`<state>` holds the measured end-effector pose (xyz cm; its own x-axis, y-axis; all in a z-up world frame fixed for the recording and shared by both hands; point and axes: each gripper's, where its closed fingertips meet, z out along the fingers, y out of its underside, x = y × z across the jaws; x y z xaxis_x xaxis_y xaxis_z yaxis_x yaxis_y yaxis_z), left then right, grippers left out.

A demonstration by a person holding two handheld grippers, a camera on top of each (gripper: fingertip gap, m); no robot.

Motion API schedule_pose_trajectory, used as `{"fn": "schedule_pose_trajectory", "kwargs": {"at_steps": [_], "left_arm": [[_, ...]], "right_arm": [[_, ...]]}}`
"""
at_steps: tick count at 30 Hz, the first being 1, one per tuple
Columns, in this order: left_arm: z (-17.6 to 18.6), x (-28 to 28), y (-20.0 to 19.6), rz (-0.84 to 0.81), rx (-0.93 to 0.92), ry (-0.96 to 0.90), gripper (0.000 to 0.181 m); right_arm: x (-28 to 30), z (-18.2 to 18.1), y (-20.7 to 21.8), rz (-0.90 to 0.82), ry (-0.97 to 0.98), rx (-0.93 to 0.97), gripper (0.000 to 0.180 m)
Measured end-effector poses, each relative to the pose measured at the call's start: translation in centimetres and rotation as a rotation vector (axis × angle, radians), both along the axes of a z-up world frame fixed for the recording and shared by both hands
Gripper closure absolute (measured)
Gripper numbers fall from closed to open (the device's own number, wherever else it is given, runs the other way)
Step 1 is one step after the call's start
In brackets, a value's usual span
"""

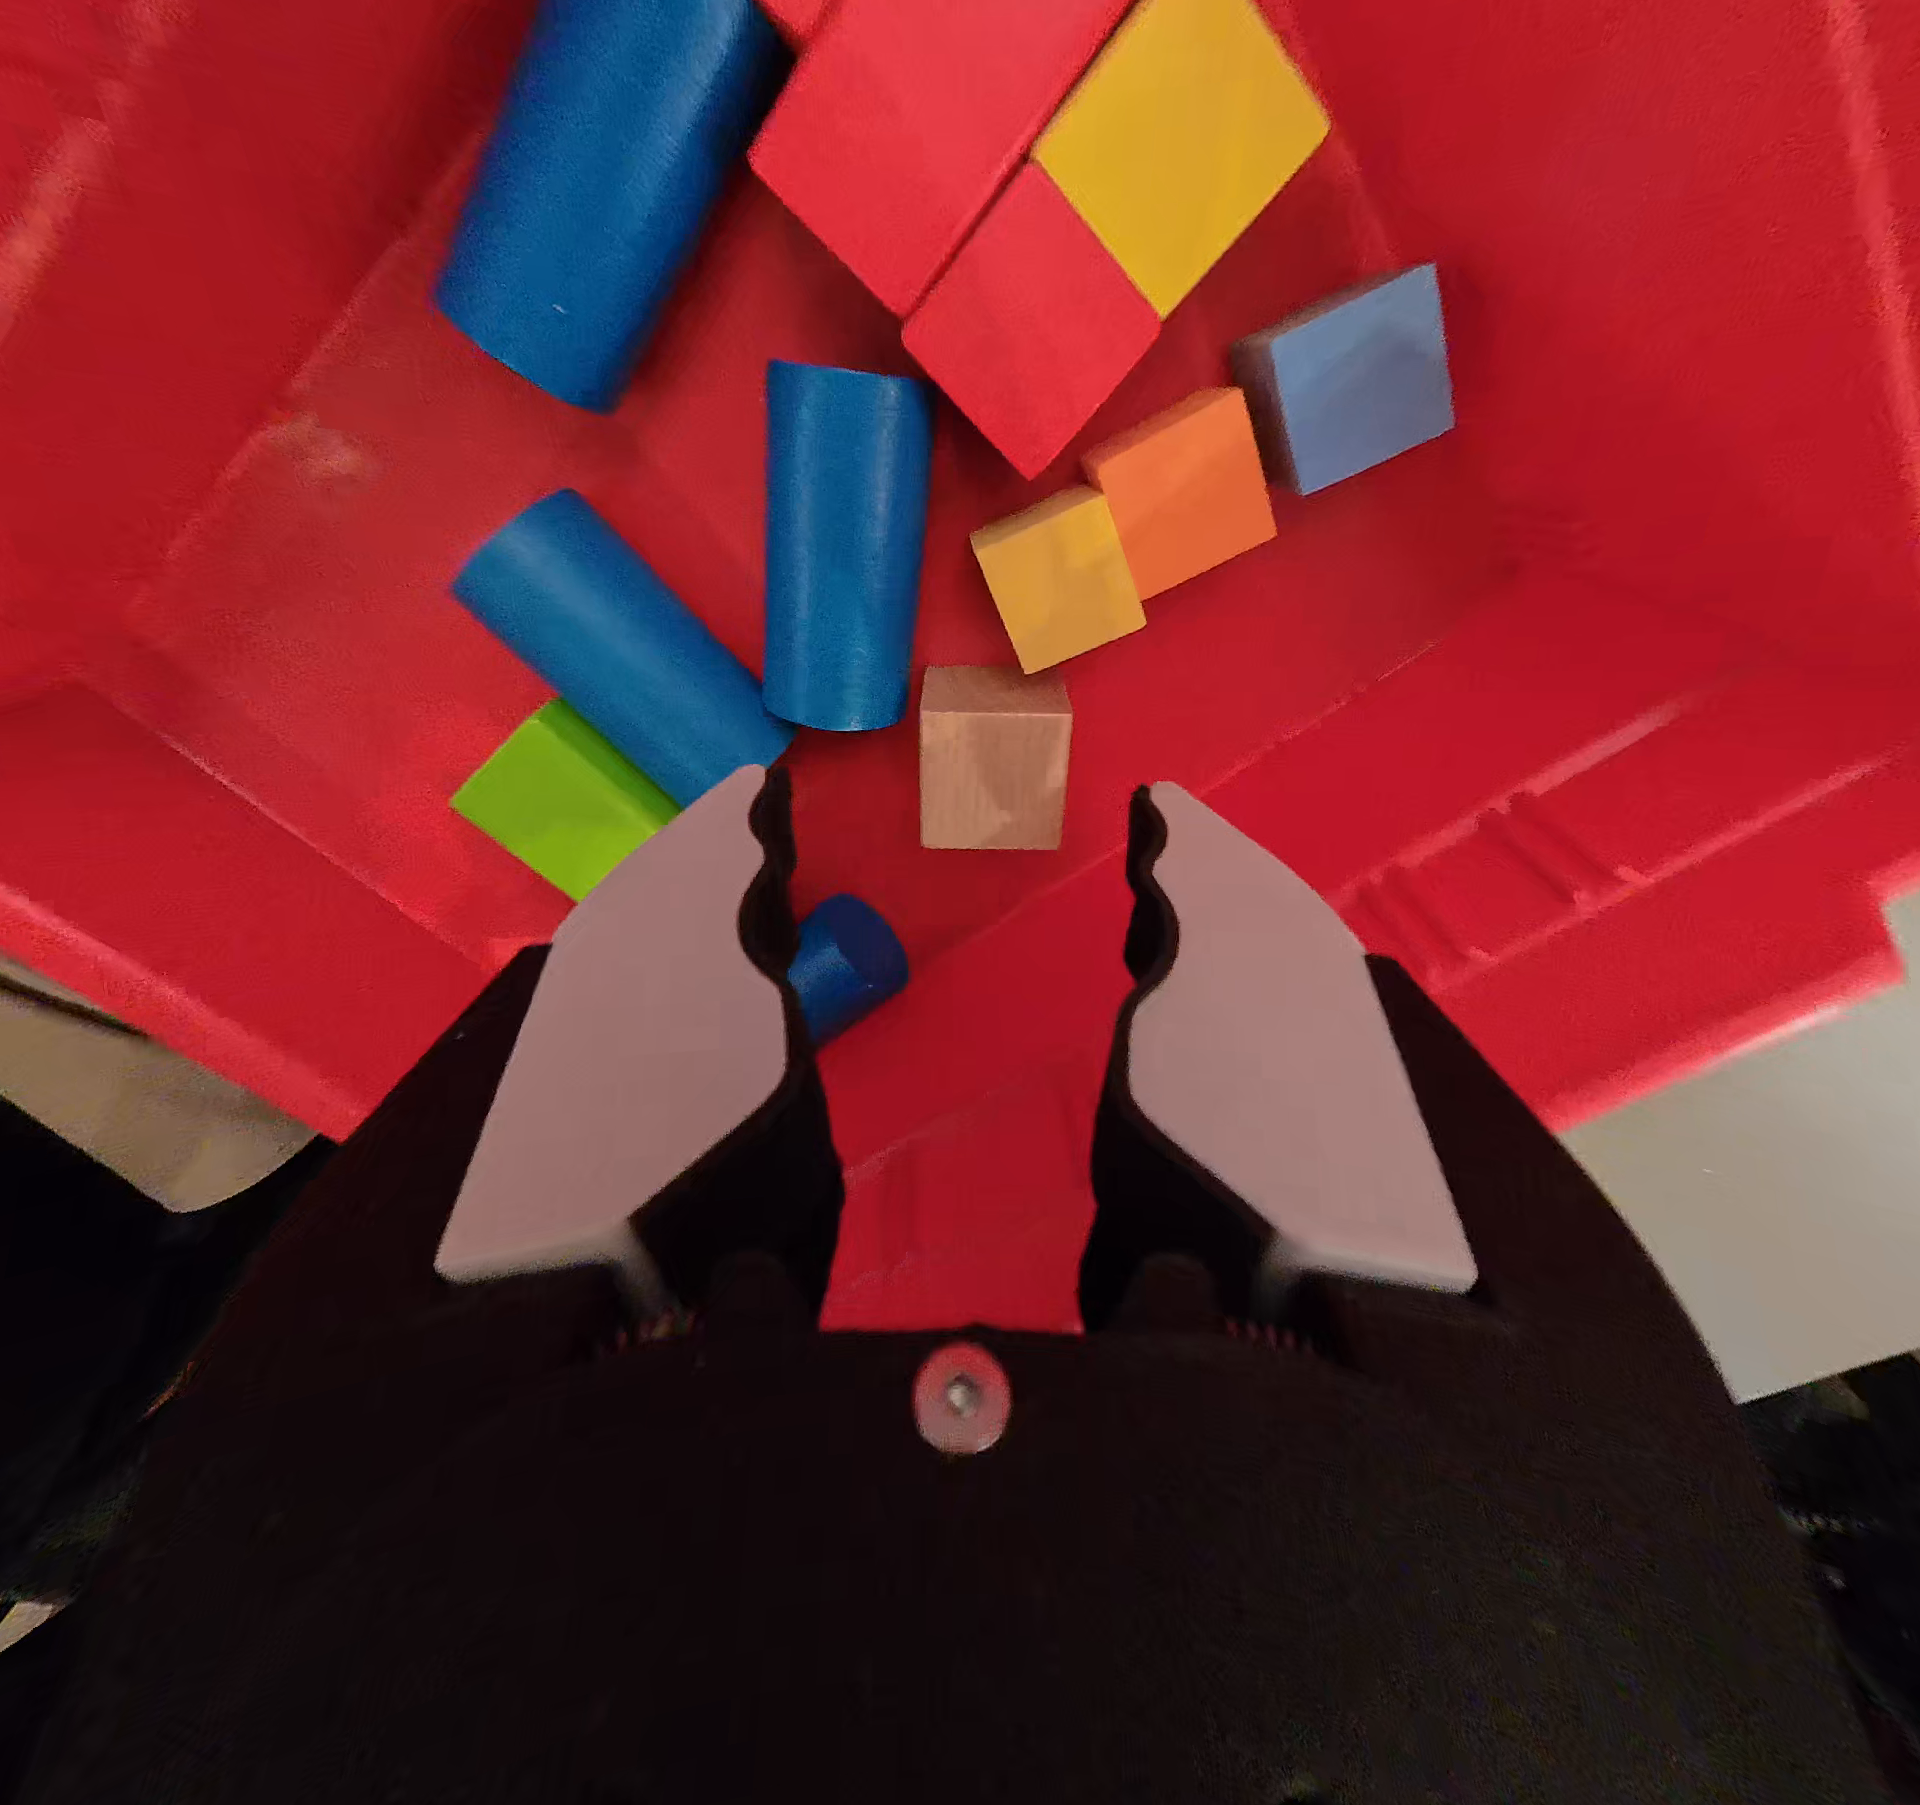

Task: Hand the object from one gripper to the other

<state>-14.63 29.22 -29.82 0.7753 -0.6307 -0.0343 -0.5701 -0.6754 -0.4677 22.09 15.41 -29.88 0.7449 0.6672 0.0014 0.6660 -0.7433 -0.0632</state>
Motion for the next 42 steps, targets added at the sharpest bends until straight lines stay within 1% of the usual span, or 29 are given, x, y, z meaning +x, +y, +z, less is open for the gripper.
{"fn": "schedule_pose_trajectory", "kwargs": {"at_steps": [4,7,9,12,16,20,24,31,35,40,42], "left_arm": [[2.9,1.0,-0.5,-0.071,0.116,-0.002,0.107],[5.0,2.4,-1.2,-0.129,0.188,-0.03,0.108],[6.5,3.4,-1.8,-0.168,0.238,-0.04,0.108],[8.8,5.3,-3.2,-0.254,0.303,-0.07,0.108],[12.1,8.7,-6.3,-0.403,0.367,-0.169,0.108],[15.0,12.0,-10.2,-0.55,0.388,-0.301,0.108],[17.0,14.5,-14.0,-0.676,0.375,-0.425,0.108],[18.7,16.6,-18.7,-0.836,0.355,-0.519,0.108],[19.1,17.0,-19.6,-0.866,0.353,-0.544,0.108],[18.9,17.2,-20.1,-0.882,0.339,-0.547,0.108],[18.9,17.1,-19.9,-0.875,0.347,-0.543,0.108]], "right_arm": [[-1.3,2.9,1.0,0.019,0.065,0.098,0.117],[-2.8,6.0,2.4,0.046,0.118,0.243,0.115],[-4.8,8.4,3.2,0.088,0.2,0.348,0.112],[-9.0,12.0,2.9,0.204,0.394,0.454,0.107],[-13.8,15.1,0.9,0.34,0.669,0.46,0.102],[-16.9,17.1,-1.1,0.456,0.841,0.451,0.101],[-19.0,18.6,-2.9,0.55,0.96,0.446,0.102],[-20.4,19.4,-4.6,0.631,1.081,0.401,0.101],[-20.7,19.9,-5.5,0.685,1.116,0.399,0.103],[-21.1,19.2,-6.1,0.721,1.097,0.361,0.105],[-21.1,19.2,-6.2,0.722,1.102,0.357,0.109]]}}
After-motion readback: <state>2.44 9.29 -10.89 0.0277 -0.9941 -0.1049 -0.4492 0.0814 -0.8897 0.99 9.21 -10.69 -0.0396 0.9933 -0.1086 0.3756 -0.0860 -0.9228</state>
